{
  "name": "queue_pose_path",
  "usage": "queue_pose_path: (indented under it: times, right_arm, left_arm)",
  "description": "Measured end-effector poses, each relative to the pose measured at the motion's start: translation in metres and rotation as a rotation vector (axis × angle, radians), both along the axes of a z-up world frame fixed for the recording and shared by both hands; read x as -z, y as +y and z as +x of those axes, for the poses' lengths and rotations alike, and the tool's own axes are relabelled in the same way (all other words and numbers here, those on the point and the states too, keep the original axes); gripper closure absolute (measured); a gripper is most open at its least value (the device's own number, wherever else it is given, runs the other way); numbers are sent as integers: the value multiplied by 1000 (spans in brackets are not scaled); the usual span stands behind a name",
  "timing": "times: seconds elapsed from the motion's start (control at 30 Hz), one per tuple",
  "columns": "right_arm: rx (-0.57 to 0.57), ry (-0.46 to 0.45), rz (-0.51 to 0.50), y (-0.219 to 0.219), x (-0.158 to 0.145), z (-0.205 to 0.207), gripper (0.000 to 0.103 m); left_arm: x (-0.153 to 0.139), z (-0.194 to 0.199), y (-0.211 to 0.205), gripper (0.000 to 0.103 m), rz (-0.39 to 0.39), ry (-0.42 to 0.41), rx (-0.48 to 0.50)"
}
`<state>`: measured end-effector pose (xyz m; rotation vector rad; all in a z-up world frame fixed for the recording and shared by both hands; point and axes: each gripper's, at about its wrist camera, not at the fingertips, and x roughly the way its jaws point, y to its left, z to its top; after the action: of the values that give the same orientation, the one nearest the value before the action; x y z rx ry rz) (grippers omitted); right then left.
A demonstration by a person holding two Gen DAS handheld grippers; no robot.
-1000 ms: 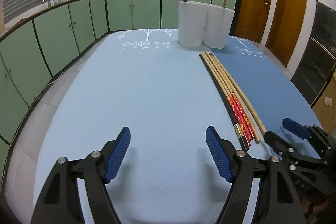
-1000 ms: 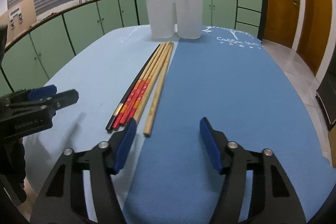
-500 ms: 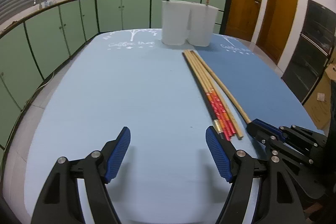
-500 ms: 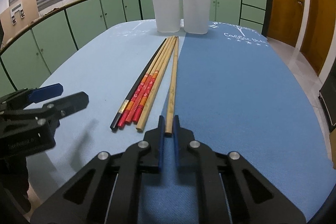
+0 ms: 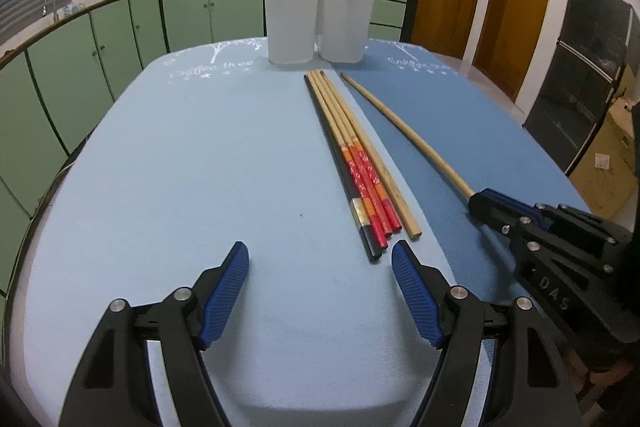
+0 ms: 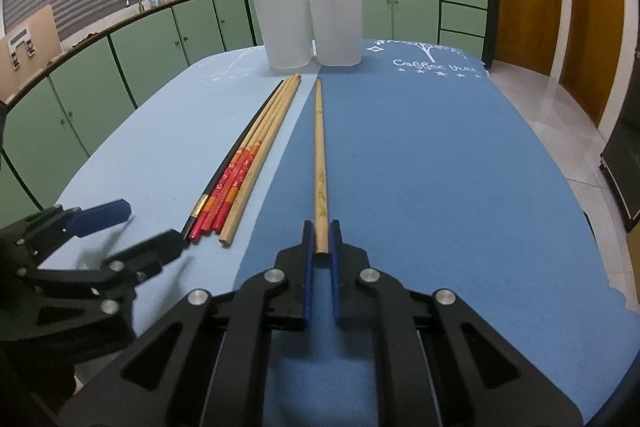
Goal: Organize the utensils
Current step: 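Grasp black chopstick with left tool while right tool holds wooden chopstick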
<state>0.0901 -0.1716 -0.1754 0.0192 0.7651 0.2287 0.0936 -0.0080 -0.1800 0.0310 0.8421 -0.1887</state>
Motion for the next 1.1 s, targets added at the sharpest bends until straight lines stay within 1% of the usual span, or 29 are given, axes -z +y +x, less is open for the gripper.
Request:
queue_pose_path:
  times: [0.13, 0.33, 0.47, 0.53, 0.6, 0.63, 0.67, 0.7, 0.73, 0.77, 0.8, 0.83, 0.87, 1.0, 1.1]
  right_arm:
    - [1, -1, 6, -1, 0, 1, 97]
    - [-4, 6, 10, -1, 2, -1, 97]
    - [-7, 17, 12, -1, 5, 0, 97]
    - [-7, 15, 14, -1, 5, 1, 96]
    - [-6, 15, 18, -2, 6, 1, 95]
    - [-7, 15, 20, -2, 6, 2, 95]
    - [-7, 14, 24, -3, 7, 2, 95]
    - [-6, 14, 27, -3, 7, 2, 95]
    - [-8, 14, 29, -3, 7, 2, 95]
    - [-11, 14, 30, -3, 7, 2, 96]
    - [-13, 15, 32, -3, 7, 3, 96]
    - [-13, 17, 34, -3, 7, 2, 97]
    - [-16, 19, 35, -4, 7, 2, 97]
    - [-25, 28, 40, -6, 2, 3, 97]
    - [-39, 4, 34, -7, -9, 1, 97]
  left_arm:
    - [4, 0, 1, 31, 24, -4, -13]
    - [3, 1, 16, 32, 19, -5, -68]
    - [3, 2, 13, 32, 13, -8, -63]
    - [3, 3, 9, 35, 19, -13, -59]
    - [3, 4, 7, 44, 25, -20, -54]
    - [3, 5, 6, 47, 28, -24, -54]
    - [4, 5, 5, 52, 29, -27, -55]
    - [4, 6, 5, 60, 27, -31, -56]
    - [4, 6, 5, 64, 22, -34, -55]
    - [3, 6, 4, 73, 20, -36, -51]
    - [3, 6, 2, 84, 14, -37, -39]
    - [4, 6, 0, 88, 11, -38, -28]
    - [4, 5, -2, 96, 7, -39, -19]
    - [2, 5, -4, 96, 1, -39, -14]
    - [-6, 2, 0, 96, -2, -46, -22]
